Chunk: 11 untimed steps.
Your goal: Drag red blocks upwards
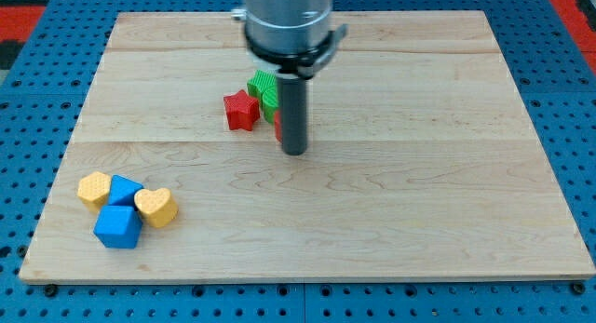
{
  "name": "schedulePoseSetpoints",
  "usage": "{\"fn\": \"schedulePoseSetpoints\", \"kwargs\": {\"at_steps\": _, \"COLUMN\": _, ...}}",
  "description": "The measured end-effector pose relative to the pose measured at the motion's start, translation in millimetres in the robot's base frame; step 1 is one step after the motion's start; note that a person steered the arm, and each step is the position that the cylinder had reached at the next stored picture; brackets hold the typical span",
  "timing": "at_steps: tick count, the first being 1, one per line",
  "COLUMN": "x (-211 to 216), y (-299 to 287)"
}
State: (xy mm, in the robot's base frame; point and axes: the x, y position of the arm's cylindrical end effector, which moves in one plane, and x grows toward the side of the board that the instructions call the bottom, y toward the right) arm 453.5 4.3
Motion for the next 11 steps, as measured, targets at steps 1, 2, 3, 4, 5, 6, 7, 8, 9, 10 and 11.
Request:
{"fn": "schedulePoseSetpoints", "kwargs": {"at_steps": 1, "x": -14.5, "y": -8.0}}
{"fn": "schedulePoseSetpoints", "kwargs": {"at_steps": 2, "x": -36.9, "y": -32.3}}
{"fn": "schedulePoseSetpoints", "kwargs": {"at_steps": 3, "x": -44.9, "y": -46.4}}
{"fn": "schedulePoseSetpoints", "kwargs": {"at_steps": 4, "x": -17.7, "y": -56.8}}
{"fn": "schedulePoseSetpoints", "kwargs": {"at_steps": 5, "x": 10.8, "y": -91.5}}
{"fn": "schedulePoseSetpoints", "kwargs": {"at_steps": 6, "x": -37.6, "y": -100.3}}
{"fn": "schedulePoseSetpoints", "kwargs": {"at_steps": 7, "x": -45.2, "y": -15.4}}
{"fn": "schedulePoseSetpoints", "kwargs": {"at_steps": 8, "x": -66.2, "y": 35.3}}
{"fn": "schedulePoseSetpoints", "kwargs": {"at_steps": 9, "x": -63.3, "y": 63.8}}
{"fn": "schedulePoseSetpoints", "kwargs": {"at_steps": 10, "x": -55.5, "y": 26.5}}
{"fn": "schedulePoseSetpoints", "kwargs": {"at_steps": 11, "x": -52.9, "y": -24.7}}
